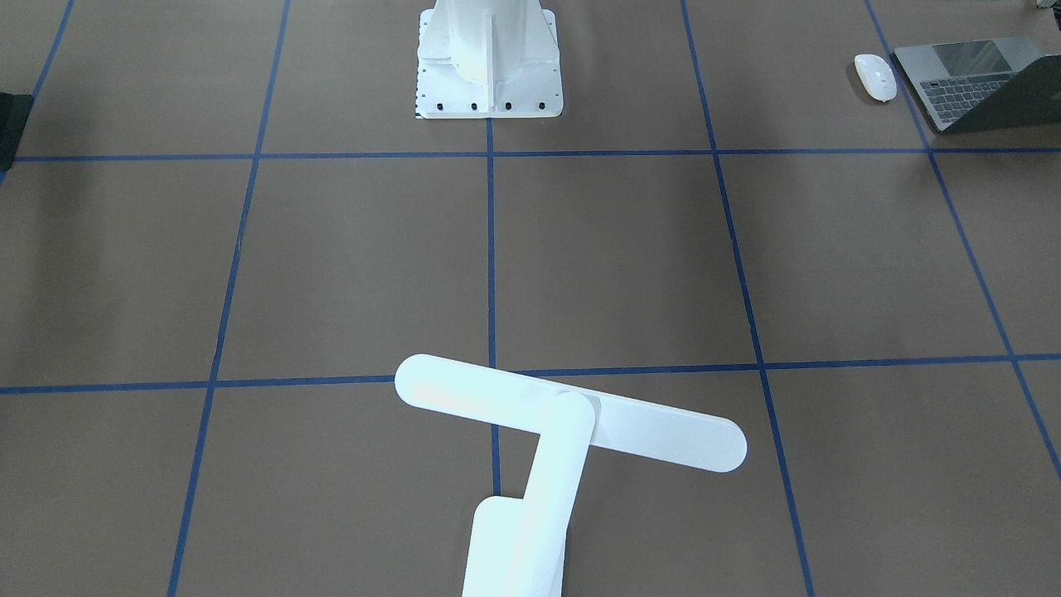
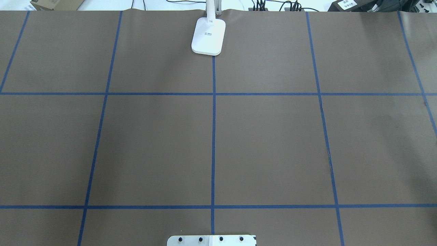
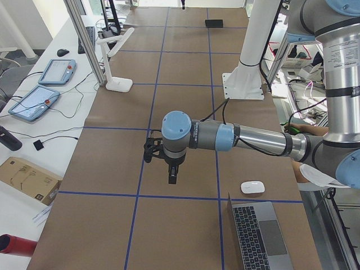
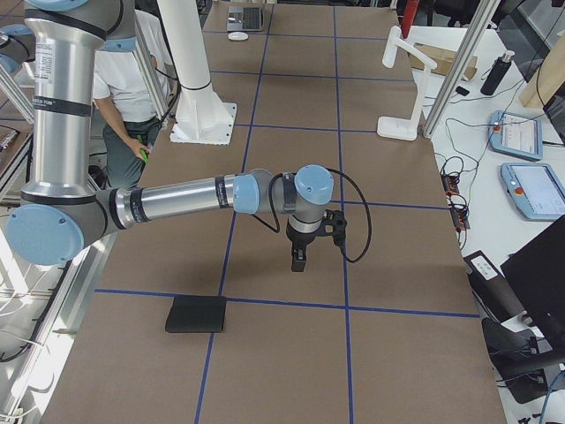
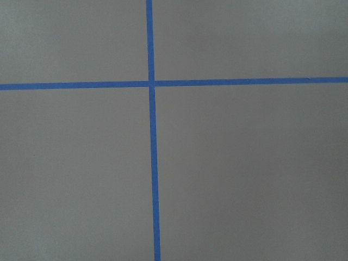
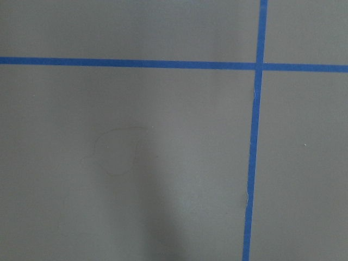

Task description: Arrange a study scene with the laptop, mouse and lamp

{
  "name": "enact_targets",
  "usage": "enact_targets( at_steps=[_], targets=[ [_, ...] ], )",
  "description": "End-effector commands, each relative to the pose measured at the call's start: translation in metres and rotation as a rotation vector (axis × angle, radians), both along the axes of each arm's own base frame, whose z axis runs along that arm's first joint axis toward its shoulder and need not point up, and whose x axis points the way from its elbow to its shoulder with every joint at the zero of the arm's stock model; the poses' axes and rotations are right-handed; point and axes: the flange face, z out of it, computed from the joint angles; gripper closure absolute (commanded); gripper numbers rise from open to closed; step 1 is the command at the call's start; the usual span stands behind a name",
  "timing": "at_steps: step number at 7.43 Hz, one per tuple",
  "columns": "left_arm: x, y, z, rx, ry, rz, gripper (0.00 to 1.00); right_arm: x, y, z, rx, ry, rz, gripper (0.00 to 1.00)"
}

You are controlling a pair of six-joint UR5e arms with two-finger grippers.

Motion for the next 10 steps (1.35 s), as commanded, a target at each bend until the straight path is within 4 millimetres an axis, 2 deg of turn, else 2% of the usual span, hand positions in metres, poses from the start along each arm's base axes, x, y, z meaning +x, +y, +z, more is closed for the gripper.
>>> enact_targets(
  at_steps=[1,3,4,6,7,8,9,10],
  targets=[
    [0.001,0.006,0.011,-0.029,0.007,-0.005,0.0,-0.002,0.001,0.003,0.021,-0.028,-0.004,0.01],
    [0.0,0.014,0.006,-0.019,0.007,-0.009,0.01,-0.004,0.0,-0.001,0.027,-0.047,-0.007,0.01],
    [0.001,0.013,0.003,-0.009,0.01,-0.004,0.0,-0.005,-0.005,-0.011,0.045,-0.06,-0.007,0.01],
    [0.001,0.011,0.003,0.007,0.011,-0.004,0.0,-0.008,0.0,-0.008,0.048,-0.107,-0.013,0.01],
    [0.001,0.011,0.004,0.003,0.01,-0.005,0.0,-0.007,0.002,-0.002,0.067,-0.116,-0.015,0.01],
    [0.001,0.012,0.002,0.004,0.011,-0.007,0.01,-0.004,0.029,0.015,0.139,-0.125,-0.023,0.01],
    [0.001,0.012,0.002,0.002,0.012,-0.009,0.01,-0.006,0.044,0.037,0.166,-0.13,-0.039,0.01],
    [0.002,0.011,0.002,-0.024,0.015,-0.032,0.0,-0.014,0.055,0.048,0.197,-0.135,-0.115,0.01]
  ],
)
